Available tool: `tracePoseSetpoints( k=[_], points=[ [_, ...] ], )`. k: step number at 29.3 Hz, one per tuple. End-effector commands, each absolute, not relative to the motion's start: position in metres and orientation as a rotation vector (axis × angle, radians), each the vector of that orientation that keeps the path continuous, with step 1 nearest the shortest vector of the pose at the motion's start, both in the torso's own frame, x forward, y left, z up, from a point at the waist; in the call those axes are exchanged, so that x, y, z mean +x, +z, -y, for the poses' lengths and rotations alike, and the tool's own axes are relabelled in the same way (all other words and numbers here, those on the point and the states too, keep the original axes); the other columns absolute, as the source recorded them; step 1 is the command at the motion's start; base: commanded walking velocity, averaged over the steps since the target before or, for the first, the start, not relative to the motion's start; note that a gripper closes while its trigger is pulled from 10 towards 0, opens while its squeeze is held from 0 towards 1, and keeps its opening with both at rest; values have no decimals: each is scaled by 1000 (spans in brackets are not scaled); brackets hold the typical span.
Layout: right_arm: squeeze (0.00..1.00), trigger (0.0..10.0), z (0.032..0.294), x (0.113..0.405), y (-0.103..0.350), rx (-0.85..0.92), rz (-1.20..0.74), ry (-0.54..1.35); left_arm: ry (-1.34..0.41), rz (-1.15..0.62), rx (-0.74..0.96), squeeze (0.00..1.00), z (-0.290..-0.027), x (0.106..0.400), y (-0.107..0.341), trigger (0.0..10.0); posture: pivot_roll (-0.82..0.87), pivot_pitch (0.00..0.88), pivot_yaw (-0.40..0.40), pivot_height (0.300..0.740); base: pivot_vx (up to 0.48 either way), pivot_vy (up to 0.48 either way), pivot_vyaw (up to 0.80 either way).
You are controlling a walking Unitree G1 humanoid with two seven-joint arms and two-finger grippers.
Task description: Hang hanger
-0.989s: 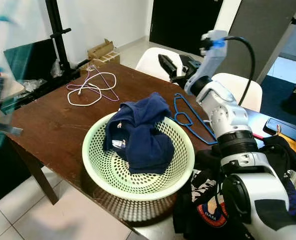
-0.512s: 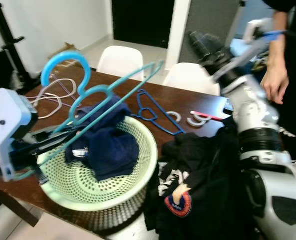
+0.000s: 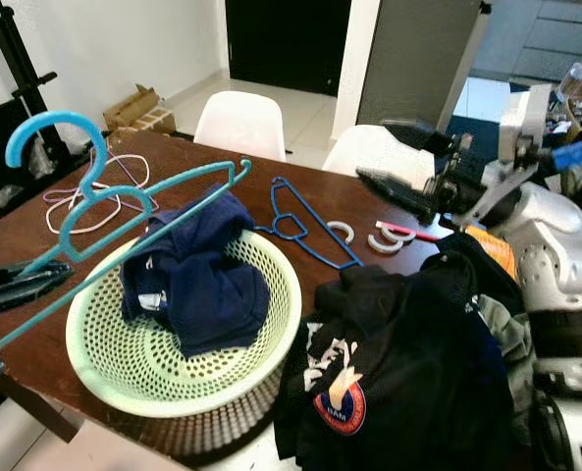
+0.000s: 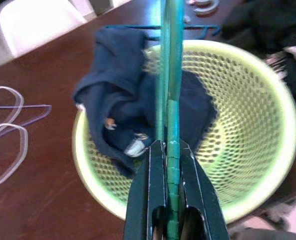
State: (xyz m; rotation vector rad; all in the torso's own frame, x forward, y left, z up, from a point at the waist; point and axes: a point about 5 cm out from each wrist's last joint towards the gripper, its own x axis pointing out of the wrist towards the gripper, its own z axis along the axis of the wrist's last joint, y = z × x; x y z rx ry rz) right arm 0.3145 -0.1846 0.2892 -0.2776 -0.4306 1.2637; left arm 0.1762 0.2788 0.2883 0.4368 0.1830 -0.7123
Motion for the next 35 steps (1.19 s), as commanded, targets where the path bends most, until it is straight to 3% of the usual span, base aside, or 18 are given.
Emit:
tracePoseSetpoints(
  k=[1, 2, 4, 6, 13, 22, 34, 35],
  points=[
    [0, 10000, 168, 301, 290, -335, 430, 1429, -821, -256, 407, 0, -272, 174, 286, 10000, 215, 0, -48, 740, 0, 0, 0],
    [0, 10000, 168, 301, 290, -335, 430, 1429, -821, -256, 407, 0, -272, 174, 286, 10000, 215, 0, -48, 740, 0, 0, 0],
    [0, 10000, 138, 279, 298, -362, 475, 1657, -947, -334, 326, 0, -268, 178, 273, 10000, 219, 0, -53, 740, 0, 0, 0],
    [0, 10000, 124, 273, 300, -380, 493, 1724, -978, -369, 321, 0, -267, 183, 266, 10000, 216, 0, -57, 740, 0, 0, 0],
    [0, 10000, 93, 272, 292, -423, 486, 1819, -1062, -386, 348, 0, -255, 198, 256, 10000, 215, 0, -68, 740, 0, 0, 0],
    [0, 10000, 71, 284, 265, -642, 300, 1740, -1157, -378, 423, 0, -235, 206, 253, 10000, 190, 0, -61, 740, 0, 0, 0],
    [0, 10000, 67, 293, 263, -701, 203, 1656, -1200, -384, 473, 0, -226, 208, 253, 10000, 193, 0, -70, 740, 0, 0, 0],
    [0, 4863, 69, 291, 263, -700, 200, 1686, -1202, -384, 477, 0, -226, 208, 253, 10000, 192, 0, -73, 740, 0, 0, 0]
  ],
)
